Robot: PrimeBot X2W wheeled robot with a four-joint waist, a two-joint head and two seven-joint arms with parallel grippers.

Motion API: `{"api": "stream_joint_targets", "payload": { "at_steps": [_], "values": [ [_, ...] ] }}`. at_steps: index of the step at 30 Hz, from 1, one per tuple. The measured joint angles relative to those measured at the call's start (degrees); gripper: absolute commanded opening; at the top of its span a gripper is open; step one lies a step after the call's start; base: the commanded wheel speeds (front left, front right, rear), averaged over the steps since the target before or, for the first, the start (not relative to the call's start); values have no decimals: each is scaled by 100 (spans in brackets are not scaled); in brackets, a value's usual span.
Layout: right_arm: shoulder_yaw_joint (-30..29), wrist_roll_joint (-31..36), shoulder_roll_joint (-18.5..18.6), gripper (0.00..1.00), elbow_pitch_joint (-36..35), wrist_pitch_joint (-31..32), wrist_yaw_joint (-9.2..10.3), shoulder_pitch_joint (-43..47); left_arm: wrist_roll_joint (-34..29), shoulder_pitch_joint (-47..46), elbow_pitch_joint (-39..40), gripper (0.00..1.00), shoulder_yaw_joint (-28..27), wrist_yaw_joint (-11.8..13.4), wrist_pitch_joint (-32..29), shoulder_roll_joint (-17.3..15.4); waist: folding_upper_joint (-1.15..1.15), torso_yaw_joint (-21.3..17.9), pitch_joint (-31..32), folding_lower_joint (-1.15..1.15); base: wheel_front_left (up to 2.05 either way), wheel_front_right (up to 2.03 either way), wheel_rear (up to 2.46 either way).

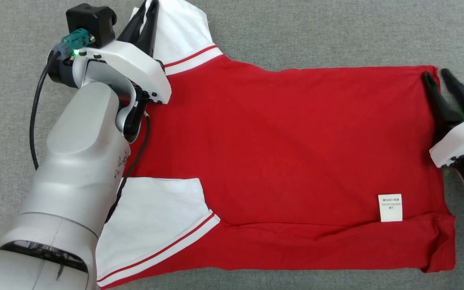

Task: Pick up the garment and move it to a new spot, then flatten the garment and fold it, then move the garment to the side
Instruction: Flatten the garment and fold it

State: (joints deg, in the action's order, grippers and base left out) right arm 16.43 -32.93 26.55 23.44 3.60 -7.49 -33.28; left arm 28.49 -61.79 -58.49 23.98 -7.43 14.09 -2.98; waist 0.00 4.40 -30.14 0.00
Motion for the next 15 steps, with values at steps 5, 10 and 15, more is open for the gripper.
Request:
{"api": "stream_joint_targets", "payload": {
  "at_steps": [5,10,15],
  "values": [
    [101,-142,169,0,-62,-112,-2,-76,31,187,381,0,-64,0,68,-43,0,20,60,0,0,0,0],
    [-49,-159,242,0,-154,-549,-2,-208,-57,518,1267,0,-288,103,85,-171,0,55,139,0,0,0,0],
    [-82,-256,225,0,-162,-673,-2,-149,-141,1063,2127,0,-523,210,90,-252,0,73,204,0,0,0,0]
  ]
}}
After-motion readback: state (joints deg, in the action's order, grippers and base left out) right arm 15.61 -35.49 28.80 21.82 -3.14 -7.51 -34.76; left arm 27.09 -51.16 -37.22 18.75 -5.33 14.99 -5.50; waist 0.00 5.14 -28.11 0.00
